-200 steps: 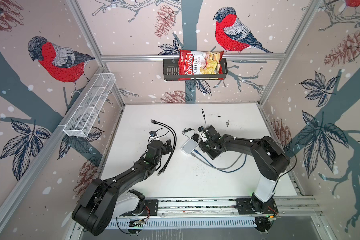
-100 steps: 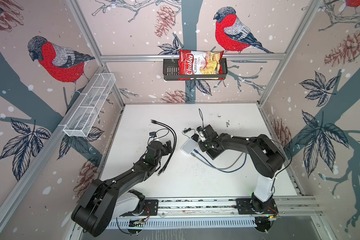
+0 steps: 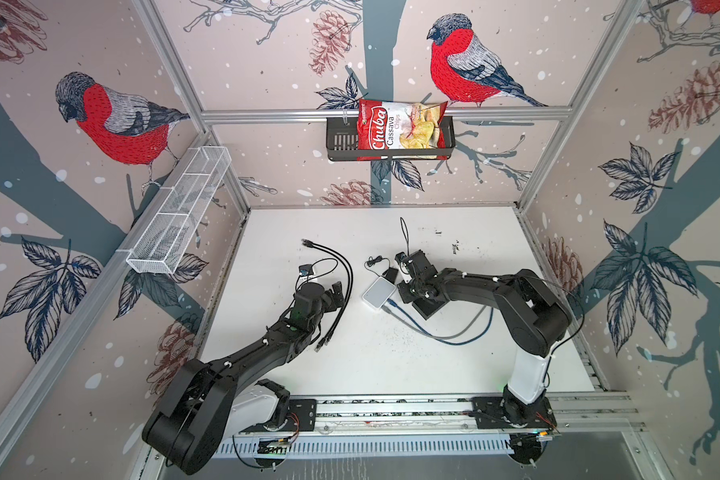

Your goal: Insert the plug into the switch port

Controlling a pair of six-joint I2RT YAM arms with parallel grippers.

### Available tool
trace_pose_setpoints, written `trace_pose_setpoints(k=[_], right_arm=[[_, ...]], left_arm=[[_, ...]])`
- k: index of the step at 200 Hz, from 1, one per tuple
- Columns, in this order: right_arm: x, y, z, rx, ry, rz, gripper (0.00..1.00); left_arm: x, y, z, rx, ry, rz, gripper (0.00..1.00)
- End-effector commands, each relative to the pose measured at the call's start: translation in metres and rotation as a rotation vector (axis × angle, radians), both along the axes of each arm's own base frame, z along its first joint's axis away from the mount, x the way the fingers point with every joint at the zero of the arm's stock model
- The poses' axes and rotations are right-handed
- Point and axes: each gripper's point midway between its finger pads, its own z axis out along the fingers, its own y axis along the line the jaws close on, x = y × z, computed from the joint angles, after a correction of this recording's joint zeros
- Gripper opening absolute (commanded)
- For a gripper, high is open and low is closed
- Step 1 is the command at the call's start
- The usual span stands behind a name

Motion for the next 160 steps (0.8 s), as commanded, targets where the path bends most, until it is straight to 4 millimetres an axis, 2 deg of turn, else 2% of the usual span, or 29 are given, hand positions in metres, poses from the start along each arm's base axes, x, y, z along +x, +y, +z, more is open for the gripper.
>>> trace_pose_setpoints(k=[1, 44, 71, 117, 160], right_arm=[[0.007, 0.010, 0.014, 0.134, -0.001, -0.043, 0.02], [0.031, -0.001, 0.053, 0.303, -0.074, -0.131, 0.02], [0.044, -0.015, 0.067, 0.347, -0.104, -0.194, 0.02], [0.058, -0.055, 0.074, 0.344, -0.164, -0.333, 0.02], [0.064, -0.096, 0.076, 0.359, -0.185, -0.435, 0.02]], left_arm=[[0.003, -0.014, 0.012, 0.016, -0.043, -0.096, 0.97], [0.004, -0.030, 0.017, 0.046, -0.050, -0.201, 0.96], [0.004, -0.042, 0.020, 0.063, -0.058, -0.256, 0.96], [-0.002, -0.092, 0.016, 0.221, -0.036, -0.398, 0.96], [0.002, -0.140, 0.017, 0.265, -0.007, -0.502, 0.96]])
